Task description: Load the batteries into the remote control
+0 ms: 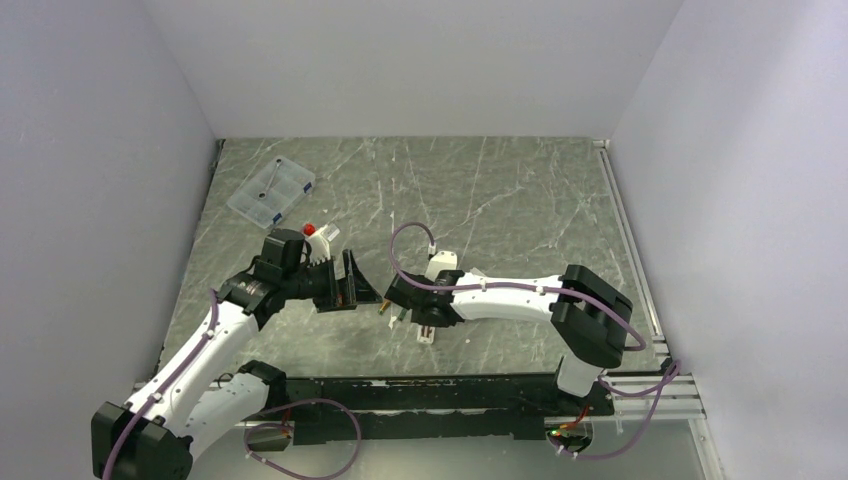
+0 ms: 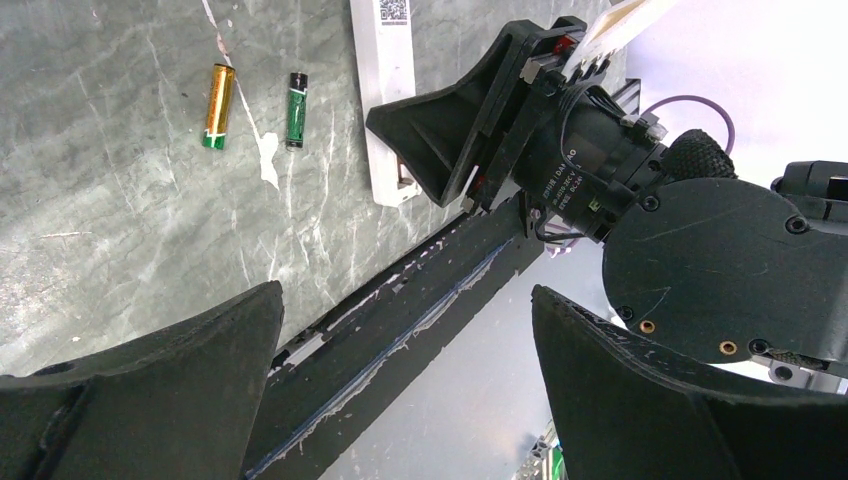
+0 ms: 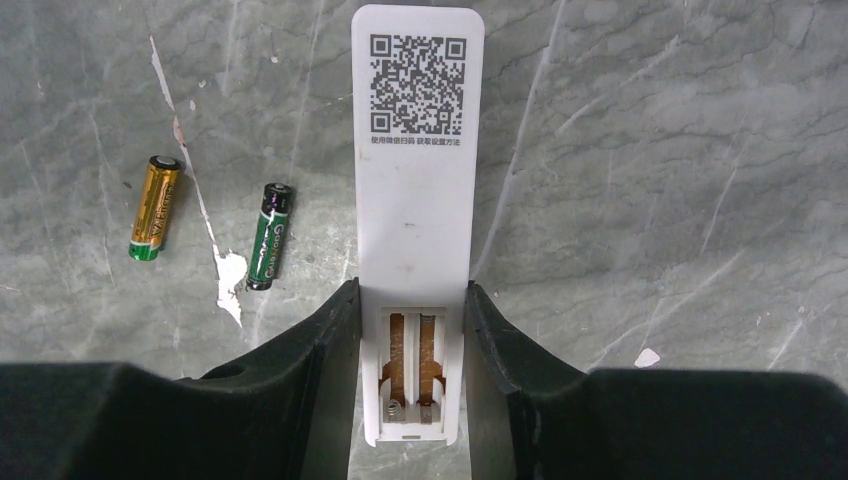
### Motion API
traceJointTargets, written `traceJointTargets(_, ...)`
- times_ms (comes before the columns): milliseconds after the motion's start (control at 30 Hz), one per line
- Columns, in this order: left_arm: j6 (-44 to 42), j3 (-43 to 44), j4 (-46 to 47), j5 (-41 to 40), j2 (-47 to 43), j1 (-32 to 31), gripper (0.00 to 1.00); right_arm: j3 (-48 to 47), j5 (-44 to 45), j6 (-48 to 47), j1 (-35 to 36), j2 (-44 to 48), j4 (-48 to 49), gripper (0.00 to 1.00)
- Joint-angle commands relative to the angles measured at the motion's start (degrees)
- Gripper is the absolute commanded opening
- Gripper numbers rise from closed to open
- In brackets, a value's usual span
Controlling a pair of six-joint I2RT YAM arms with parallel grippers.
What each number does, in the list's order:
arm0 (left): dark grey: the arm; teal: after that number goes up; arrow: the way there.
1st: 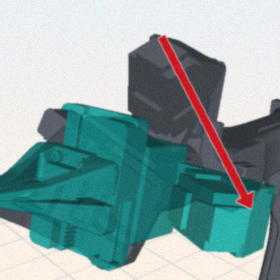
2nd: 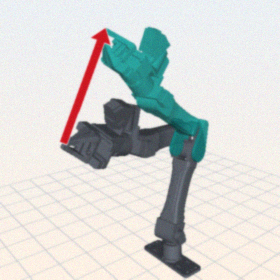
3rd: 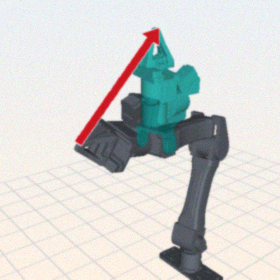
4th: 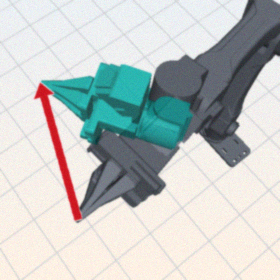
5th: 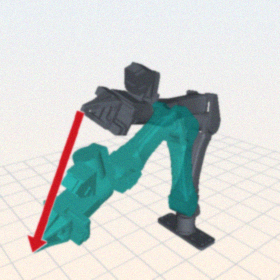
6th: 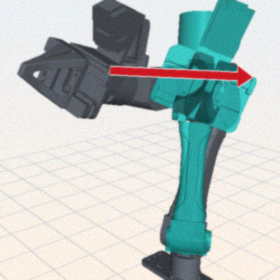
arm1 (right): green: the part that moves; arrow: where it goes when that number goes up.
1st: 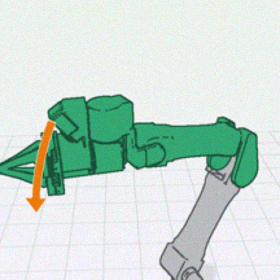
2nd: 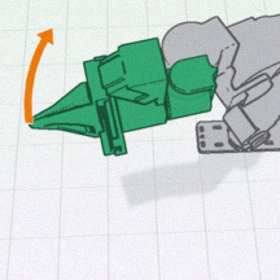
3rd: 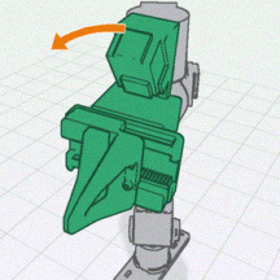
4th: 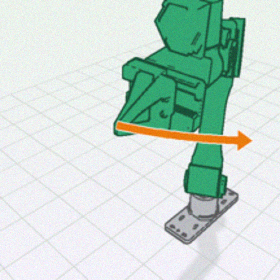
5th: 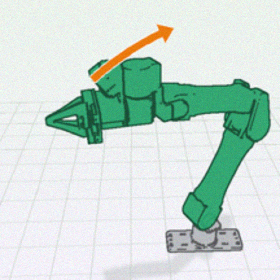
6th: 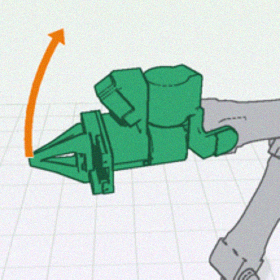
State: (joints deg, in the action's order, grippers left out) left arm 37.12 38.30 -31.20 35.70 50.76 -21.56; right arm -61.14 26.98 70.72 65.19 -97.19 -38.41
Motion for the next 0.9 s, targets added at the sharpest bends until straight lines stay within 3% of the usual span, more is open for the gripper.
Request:
traceJointTargets(0, -0.55, 1.46, 0.07, 0.95, -1.1, 0.03, 0.99, -2.5, 1.75, 0.86, -0.21, 0.84, -1.1, 0.32)
traceJointTargets(233, -0.6, 1.5, 0.09, 1.12, -0.75, 0.03, 0.99, -2.5, 2.1, 0.37, -0.26, 1.25, -1.23, 0.47)
traceJointTargets(867, -1.81, 4.41, -3.56, 0.66, -2.21, 0.03, 0.99, -5.29, 0.54, -2.33, -0.15, 5.02, 0.59, 0.5)
